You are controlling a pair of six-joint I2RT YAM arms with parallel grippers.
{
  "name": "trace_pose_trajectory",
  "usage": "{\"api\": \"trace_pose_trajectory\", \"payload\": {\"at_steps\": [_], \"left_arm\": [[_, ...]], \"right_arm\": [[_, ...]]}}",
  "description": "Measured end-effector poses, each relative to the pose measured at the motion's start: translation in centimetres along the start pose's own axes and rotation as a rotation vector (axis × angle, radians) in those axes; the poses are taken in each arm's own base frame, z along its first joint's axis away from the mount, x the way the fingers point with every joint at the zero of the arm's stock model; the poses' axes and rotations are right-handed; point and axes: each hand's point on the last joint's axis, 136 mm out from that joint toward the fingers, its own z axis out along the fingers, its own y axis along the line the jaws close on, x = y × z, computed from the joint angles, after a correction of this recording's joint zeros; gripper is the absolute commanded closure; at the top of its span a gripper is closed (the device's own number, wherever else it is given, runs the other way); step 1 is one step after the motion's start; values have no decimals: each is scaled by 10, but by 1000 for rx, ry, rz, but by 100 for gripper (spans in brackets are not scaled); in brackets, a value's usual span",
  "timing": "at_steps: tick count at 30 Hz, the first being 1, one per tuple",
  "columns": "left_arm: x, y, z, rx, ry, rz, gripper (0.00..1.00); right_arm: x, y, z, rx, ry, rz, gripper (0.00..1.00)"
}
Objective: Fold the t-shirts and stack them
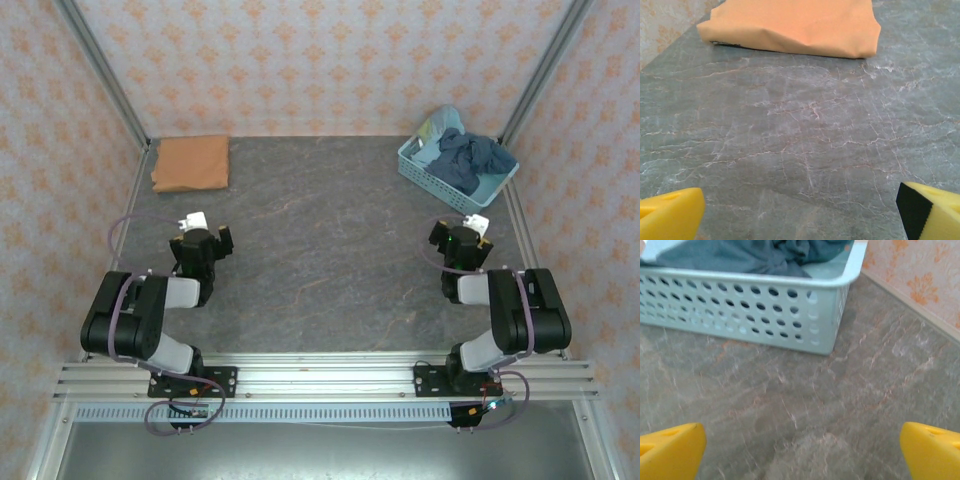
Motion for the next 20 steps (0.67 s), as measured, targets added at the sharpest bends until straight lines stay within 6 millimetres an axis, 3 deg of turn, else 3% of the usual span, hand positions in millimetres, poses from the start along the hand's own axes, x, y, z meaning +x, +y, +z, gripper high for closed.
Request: {"api": "trace_pose_trajectory", "payload": {"at_steps": [6,20], "left_arm": [[-19,-5,3,-1,-45,-2,0],[-19,-6,2,-12,-50,22,0]], "right_arm": [[-12,10,4,-24,-29,-11,1],[-17,23,4,-67,-35,-53,1]]}}
